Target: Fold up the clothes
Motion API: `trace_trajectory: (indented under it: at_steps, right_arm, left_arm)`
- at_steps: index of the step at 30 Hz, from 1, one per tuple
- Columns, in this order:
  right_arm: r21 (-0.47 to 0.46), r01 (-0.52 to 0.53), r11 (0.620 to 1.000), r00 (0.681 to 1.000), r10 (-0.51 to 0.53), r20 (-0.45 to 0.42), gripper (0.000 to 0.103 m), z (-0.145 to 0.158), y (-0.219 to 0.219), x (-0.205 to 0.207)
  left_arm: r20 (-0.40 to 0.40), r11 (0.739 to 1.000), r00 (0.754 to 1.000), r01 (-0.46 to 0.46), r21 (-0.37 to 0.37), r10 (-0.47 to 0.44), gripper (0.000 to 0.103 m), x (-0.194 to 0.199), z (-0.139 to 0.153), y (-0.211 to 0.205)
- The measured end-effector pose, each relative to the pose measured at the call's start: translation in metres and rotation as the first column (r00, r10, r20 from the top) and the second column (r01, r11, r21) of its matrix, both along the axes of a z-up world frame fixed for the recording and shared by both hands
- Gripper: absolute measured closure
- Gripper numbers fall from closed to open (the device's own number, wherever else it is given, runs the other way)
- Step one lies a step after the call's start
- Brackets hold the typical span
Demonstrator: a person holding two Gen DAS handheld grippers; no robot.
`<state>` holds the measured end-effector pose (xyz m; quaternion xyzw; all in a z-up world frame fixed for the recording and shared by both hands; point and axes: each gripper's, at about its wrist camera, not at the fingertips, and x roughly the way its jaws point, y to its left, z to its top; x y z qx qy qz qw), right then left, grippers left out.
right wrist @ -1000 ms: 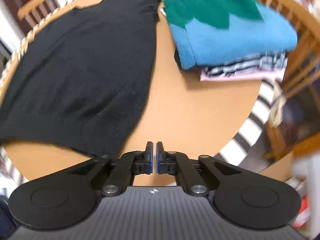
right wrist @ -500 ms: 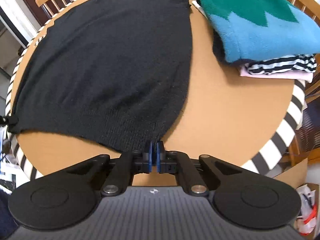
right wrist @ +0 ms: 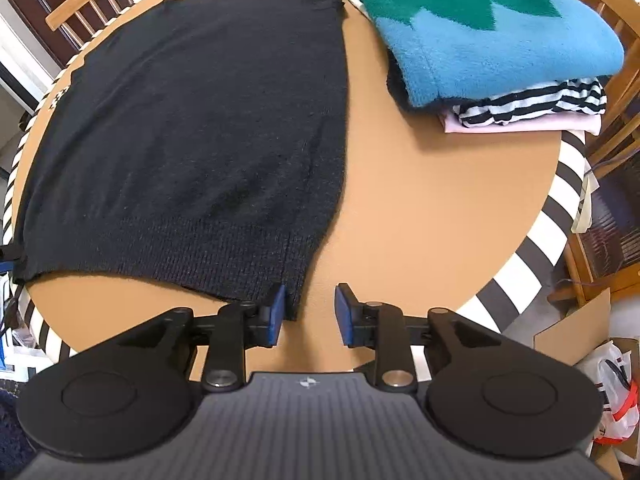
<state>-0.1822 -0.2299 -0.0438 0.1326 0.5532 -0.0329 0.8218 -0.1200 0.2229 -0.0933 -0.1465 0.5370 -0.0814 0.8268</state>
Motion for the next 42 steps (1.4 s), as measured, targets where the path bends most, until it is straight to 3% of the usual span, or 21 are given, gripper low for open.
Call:
trace_trajectory:
  at_steps: [12,22,25,27,28,29,42]
  right_arm:
    - [0.037,0.006,0.999,1.000,-0.006,0.014,0.073,0.005,-0.004,-0.003]
    - [0.091,0.006,0.996,1.000,-0.007,0.007,0.072,-0.003,-0.001,0.005]
    - [0.093,-0.016,0.996,0.999,0.013,0.029,0.072,-0.005,0.003,0.007]
    - [0.062,-0.043,0.997,0.999,0.041,0.028,0.079,-0.004,0.007,0.010]
    - [0.051,-0.052,0.997,0.998,0.051,0.023,0.092,-0.004,0.008,0.011]
    - [0.045,-0.058,0.997,0.998,0.057,0.017,0.096,-0.005,0.009,0.012]
    - [0.057,-0.100,0.993,0.995,0.101,0.002,0.098,-0.005,0.006,0.017]
  left_arm:
    - [0.053,1.000,0.999,0.008,-0.023,-0.006,0.056,-0.010,0.009,0.007]
    - [0.008,0.999,0.999,0.052,0.007,-0.052,0.056,-0.008,-0.007,-0.009]
    - [0.012,0.997,0.997,0.074,0.009,-0.074,0.069,-0.005,-0.010,-0.012]
    - [0.006,0.996,0.996,0.086,0.010,-0.086,0.091,-0.003,-0.014,-0.014]
    - [0.003,0.996,0.996,0.091,0.013,-0.091,0.092,-0.002,-0.014,-0.015]
    - [0.001,0.995,0.995,0.095,0.017,-0.095,0.093,-0.001,-0.014,-0.015]
    - [-0.017,0.981,0.985,0.171,0.095,-0.170,0.096,0.007,-0.014,-0.031]
